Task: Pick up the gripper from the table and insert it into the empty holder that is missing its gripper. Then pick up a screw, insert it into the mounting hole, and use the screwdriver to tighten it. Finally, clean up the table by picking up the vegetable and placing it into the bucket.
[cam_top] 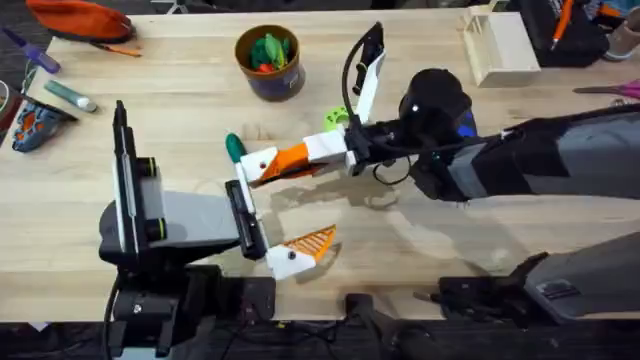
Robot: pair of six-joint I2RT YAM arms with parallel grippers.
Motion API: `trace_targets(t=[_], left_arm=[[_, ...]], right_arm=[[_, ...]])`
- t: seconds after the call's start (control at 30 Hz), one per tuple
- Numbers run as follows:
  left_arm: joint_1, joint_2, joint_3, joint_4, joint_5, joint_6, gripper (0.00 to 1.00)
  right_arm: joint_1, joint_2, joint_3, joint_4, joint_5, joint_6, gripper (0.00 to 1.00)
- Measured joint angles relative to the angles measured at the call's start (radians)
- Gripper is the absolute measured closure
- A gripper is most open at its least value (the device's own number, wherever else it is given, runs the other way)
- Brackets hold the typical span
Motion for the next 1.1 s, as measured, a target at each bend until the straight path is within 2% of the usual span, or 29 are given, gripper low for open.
trace_targets(t=[0.67,0.7,0.9,0.93,1.1], left_arm=[[0.001,0.0,0.0,0.0,0.0,0.0,0.015],[0.001,0.0,0.0,0.0,-0.001,0.0,0.016],[-0.003,0.0,0.0,-0.003,0.02,0.0,0.016],[-0.003,0.0,0.0,-0.004,0.02,0.0,0.015],[-0.003,0.0,0.0,-0.004,0.024,0.0,0.015]], right_arm=[[0.0,0.0,0.0,0.0,0.003,0.0,0.992],[0.0,0.0,0.0,0.0,0.004,0.006,0.949],[0.017,0.0,-0.002,0.0,0.04,0.008,0.098],[0.018,0.0,-0.002,0.001,0.042,0.007,0.028],[0.018,0.0,-0.002,0.001,0.049,0.008,0.012]])
